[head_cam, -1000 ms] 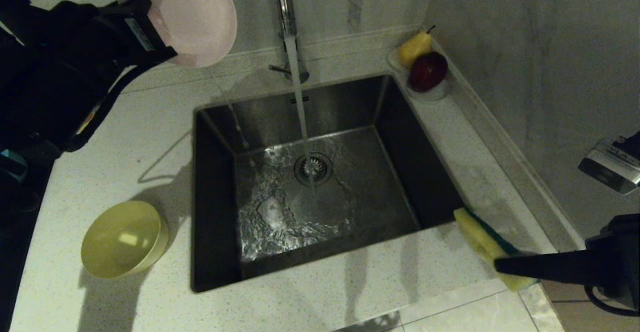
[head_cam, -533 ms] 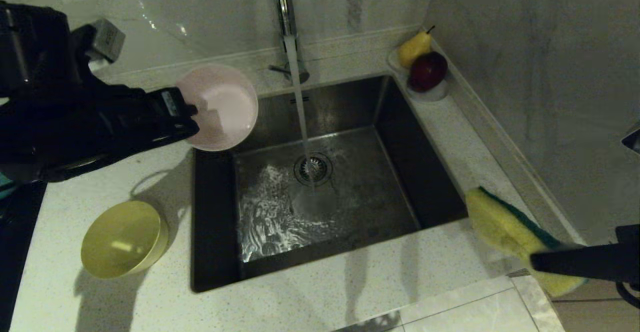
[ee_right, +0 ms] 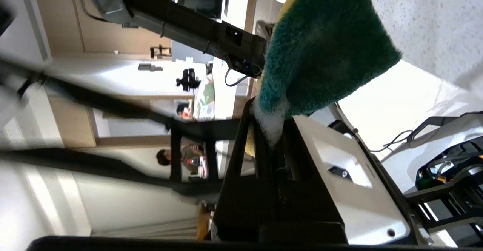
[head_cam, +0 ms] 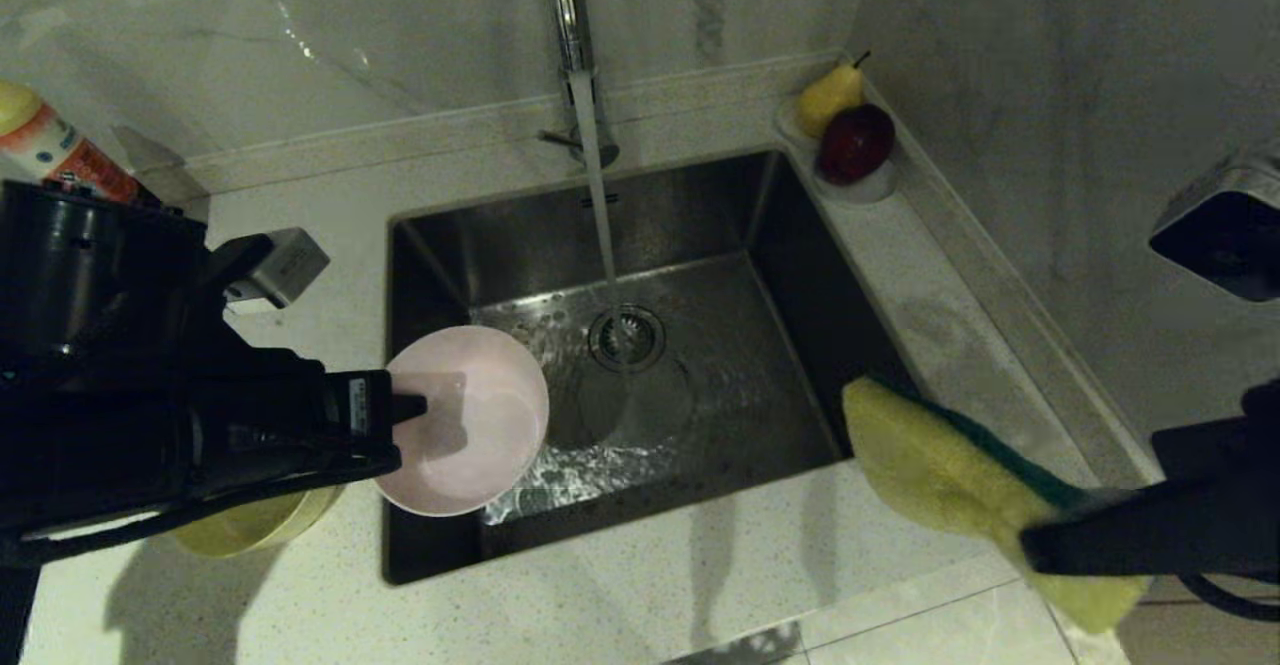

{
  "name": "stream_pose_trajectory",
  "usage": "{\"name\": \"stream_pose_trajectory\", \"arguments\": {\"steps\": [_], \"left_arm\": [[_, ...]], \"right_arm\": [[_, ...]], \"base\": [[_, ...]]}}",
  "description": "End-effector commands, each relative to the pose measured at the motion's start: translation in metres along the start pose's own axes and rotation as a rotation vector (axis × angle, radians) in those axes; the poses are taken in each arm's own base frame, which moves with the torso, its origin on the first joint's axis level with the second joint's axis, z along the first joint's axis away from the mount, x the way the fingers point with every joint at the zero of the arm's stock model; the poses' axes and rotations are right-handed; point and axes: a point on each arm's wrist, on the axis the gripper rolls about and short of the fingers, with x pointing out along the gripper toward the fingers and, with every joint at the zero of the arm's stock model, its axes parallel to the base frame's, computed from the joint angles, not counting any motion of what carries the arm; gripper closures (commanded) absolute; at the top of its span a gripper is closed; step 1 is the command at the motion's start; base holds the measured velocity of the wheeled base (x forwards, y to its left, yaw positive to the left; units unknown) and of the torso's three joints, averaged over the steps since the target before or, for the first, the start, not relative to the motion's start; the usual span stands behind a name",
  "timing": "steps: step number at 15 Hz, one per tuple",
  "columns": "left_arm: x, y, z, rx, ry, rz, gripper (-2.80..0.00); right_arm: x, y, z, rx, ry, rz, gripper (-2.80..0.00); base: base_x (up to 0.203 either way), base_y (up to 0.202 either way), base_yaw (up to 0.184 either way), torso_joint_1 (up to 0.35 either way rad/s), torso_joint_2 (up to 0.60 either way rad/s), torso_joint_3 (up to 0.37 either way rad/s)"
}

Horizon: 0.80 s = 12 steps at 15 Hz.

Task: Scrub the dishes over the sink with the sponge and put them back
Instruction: Wipe the bowl

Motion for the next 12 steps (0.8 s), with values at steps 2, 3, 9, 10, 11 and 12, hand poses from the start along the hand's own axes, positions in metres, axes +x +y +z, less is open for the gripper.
{"name": "stream_pose_trajectory", "arguments": {"steps": [2, 3, 9, 10, 11, 12], "left_arm": [[0.007, -0.009, -0.006, 0.033, -0.041, -0.049, 0.00], [0.010, -0.012, -0.006, 0.049, -0.074, -0.069, 0.00], [0.019, -0.026, -0.022, 0.155, -0.129, -0.067, 0.00], [0.019, -0.029, -0.024, 0.175, -0.124, -0.078, 0.00], [0.020, -0.032, -0.027, 0.193, -0.113, -0.085, 0.00], [0.021, -0.033, -0.030, 0.216, -0.105, -0.087, 0.00]], "right_arm": [[0.038, -0.023, 0.029, 0.057, 0.056, -0.035, 0.00], [0.046, -0.025, 0.033, 0.059, 0.066, -0.042, 0.00], [0.108, -0.040, 0.047, 0.063, 0.147, -0.077, 0.00], [0.118, -0.039, 0.051, 0.055, 0.152, -0.076, 0.00], [0.126, -0.040, 0.053, 0.051, 0.161, -0.072, 0.00], [0.133, -0.042, 0.053, 0.053, 0.171, -0.072, 0.00]], "base": [[0.000, 0.000, 0.000, 0.000, 0.00, 0.000], [0.000, 0.000, 0.000, 0.000, 0.00, 0.000], [0.000, 0.000, 0.000, 0.000, 0.00, 0.000], [0.000, 0.000, 0.000, 0.000, 0.00, 0.000], [0.000, 0.000, 0.000, 0.000, 0.00, 0.000], [0.000, 0.000, 0.000, 0.000, 0.00, 0.000]]}}
